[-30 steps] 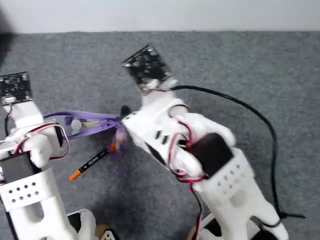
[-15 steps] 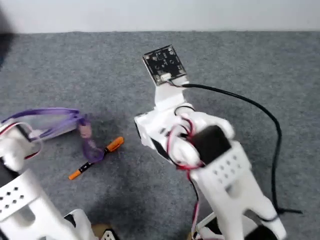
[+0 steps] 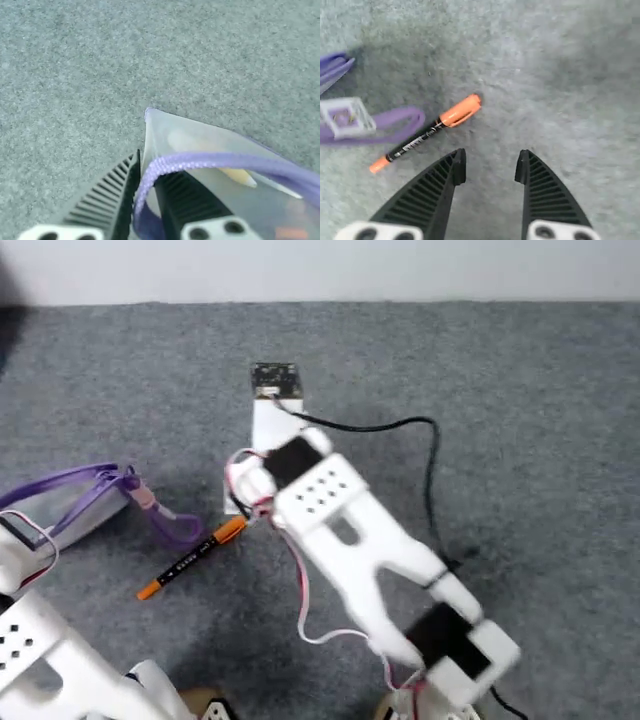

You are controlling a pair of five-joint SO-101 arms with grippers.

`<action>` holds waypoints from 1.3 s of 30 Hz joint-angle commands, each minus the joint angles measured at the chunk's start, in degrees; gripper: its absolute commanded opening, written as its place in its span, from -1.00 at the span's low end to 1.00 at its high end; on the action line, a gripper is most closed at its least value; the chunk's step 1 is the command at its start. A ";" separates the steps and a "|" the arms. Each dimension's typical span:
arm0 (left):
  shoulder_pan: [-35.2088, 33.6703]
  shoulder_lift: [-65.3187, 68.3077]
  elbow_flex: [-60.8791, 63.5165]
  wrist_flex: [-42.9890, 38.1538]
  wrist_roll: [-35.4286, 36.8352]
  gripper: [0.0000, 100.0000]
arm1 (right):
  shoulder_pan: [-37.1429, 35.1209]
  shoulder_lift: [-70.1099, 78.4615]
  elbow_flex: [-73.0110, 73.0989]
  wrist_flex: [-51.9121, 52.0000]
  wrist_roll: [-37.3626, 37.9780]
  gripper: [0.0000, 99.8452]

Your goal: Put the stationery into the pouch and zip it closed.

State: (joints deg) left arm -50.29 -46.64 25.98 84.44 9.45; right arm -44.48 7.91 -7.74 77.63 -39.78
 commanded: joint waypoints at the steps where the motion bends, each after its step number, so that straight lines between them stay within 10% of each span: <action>1: -0.35 -4.40 -4.35 0.18 -0.70 -0.98 | -1.45 6.90 -9.76 -1.10 -6.77 -0.67; 27: -0.44 -18.73 5.76 -0.26 -0.62 -0.98 | -3.65 37.85 -28.92 -0.75 -14.15 -0.68; 39: -0.18 -18.73 5.58 -0.09 -0.62 -0.98 | 1.89 38.64 -29.01 1.63 -12.04 -0.99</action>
State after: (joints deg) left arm -50.46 -64.04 32.48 84.44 9.36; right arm -44.75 47.21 -34.37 77.45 -53.49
